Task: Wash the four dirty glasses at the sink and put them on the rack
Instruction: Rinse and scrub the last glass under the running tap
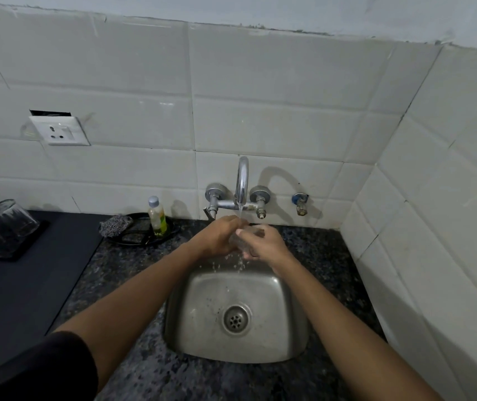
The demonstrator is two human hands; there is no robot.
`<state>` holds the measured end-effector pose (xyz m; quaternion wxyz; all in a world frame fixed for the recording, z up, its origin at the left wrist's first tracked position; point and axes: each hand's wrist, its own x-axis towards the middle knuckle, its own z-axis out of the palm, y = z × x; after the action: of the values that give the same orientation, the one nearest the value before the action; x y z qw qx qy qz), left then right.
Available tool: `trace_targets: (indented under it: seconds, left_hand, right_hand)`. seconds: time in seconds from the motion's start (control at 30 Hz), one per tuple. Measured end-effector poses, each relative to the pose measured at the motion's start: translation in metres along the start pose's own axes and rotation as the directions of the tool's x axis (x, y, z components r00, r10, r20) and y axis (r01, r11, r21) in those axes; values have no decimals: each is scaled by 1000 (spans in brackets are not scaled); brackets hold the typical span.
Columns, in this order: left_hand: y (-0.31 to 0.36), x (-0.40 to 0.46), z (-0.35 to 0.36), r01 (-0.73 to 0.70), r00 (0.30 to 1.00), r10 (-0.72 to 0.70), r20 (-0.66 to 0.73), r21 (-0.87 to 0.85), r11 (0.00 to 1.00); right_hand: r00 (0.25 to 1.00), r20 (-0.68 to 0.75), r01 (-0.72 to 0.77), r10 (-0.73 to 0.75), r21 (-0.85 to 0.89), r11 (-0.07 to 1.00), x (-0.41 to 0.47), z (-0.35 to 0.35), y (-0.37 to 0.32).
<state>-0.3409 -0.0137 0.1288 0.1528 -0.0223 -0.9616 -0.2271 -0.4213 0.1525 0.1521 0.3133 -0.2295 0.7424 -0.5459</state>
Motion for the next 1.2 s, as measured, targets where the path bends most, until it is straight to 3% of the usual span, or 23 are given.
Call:
trace_targets:
  seconds: [0.07, 0.1, 0.17, 0.23, 0.3, 0.37, 0.43, 0.5, 0.53, 0.6, 0.67, 0.73, 0.77, 0.83, 0.87, 0.9, 0.97, 1.03, 1.1, 1.17, 1.2]
  left_hand:
    - [2, 4, -1, 31, 999, -32, -23, -9, 999]
    - [0, 6, -3, 40, 999, -40, -21, -11, 999]
    - [-2, 8, -8, 38, 999, -38, -7, -6, 999]
    - [-4, 6, -8, 27, 1000, -27, -9, 9, 1000]
    - [-6, 2, -6, 21, 1000, -21, 3, 12, 1000]
    - [-5, 0, -3, 33, 999, -33, 7, -2, 999]
    - [-5, 3, -3, 48, 999, -49, -8, -24, 999]
    - [-6, 8, -6, 41, 999, -41, 4, -22, 999]
    - [-7, 9, -8, 35, 999, -35, 13, -12, 999]
    - [-8, 8, -8, 22, 1000, -22, -9, 6, 1000]
    - [-8, 6, -6, 7, 999, -7, -31, 1, 1000]
    - [-5, 6, -3, 24, 999, -24, -24, 10, 1000]
    - [-5, 6, -3, 41, 999, -41, -11, 8, 999]
    - [-6, 6, -4, 43, 999, -43, -10, -2, 999]
    - [-7, 5, -4, 37, 999, -37, -10, -3, 999]
    - [-7, 4, -5, 32, 999, -32, -12, 1, 999]
    - [-7, 2, -5, 21, 999, -21, -38, 6, 1000]
    - [-7, 1, -3, 24, 998, -25, -64, -9, 1000]
    - [-4, 1, -1, 45, 997, -47, -61, -22, 999]
    - [-2, 3, -3, 68, 996, -70, -54, -40, 997]
    - [-3, 4, -4, 78, 995, -80, -51, -52, 996]
  right_hand:
    - [969, -50, 218, -243, -301, 929, 1, -2, 8]
    - [951, -41, 272, -306, -355, 894, 1, -1, 11]
    - [981, -16, 188, -195, -200, 962, 0, 0, 10]
    - [994, 94, -70, 60, 104, 992, 1, -1, 7]
    - [979, 155, -155, 131, 155, 976, 0, -3, 2]
    - [1000, 15, -3, 3, -45, 999, 0, -4, 5]
    - [952, -78, 245, -297, -391, 887, 2, -5, 12]
    - [896, -52, 363, -440, -483, 797, 1, -4, 18]
    - [918, -48, 342, -393, -404, 848, 1, -4, 19]
    - [995, 1, 98, -98, -58, 994, 0, -4, 15]
    - [988, 115, -121, 102, 177, 977, -2, -6, 10]
    - [998, 54, -16, 13, 58, 998, -3, -8, 10]
    - [993, -7, 113, -114, -117, 987, -3, -9, 12]
    - [941, -24, 303, -339, -393, 868, -2, -10, 16]
    - [935, -7, 322, -356, -407, 855, -3, -10, 18]
    - [951, -3, 289, -308, -340, 895, -4, -10, 17]
    - [998, 45, 53, -51, -23, 998, -7, -10, 9]
    - [987, 144, -100, 75, 175, 979, -10, -11, 2]
    - [997, 68, 28, -32, 47, 999, -14, -10, 0]
    - [968, -19, 239, -250, -228, 944, -11, -9, 4]
    - [949, -12, 298, -314, -285, 911, -10, -7, 8]
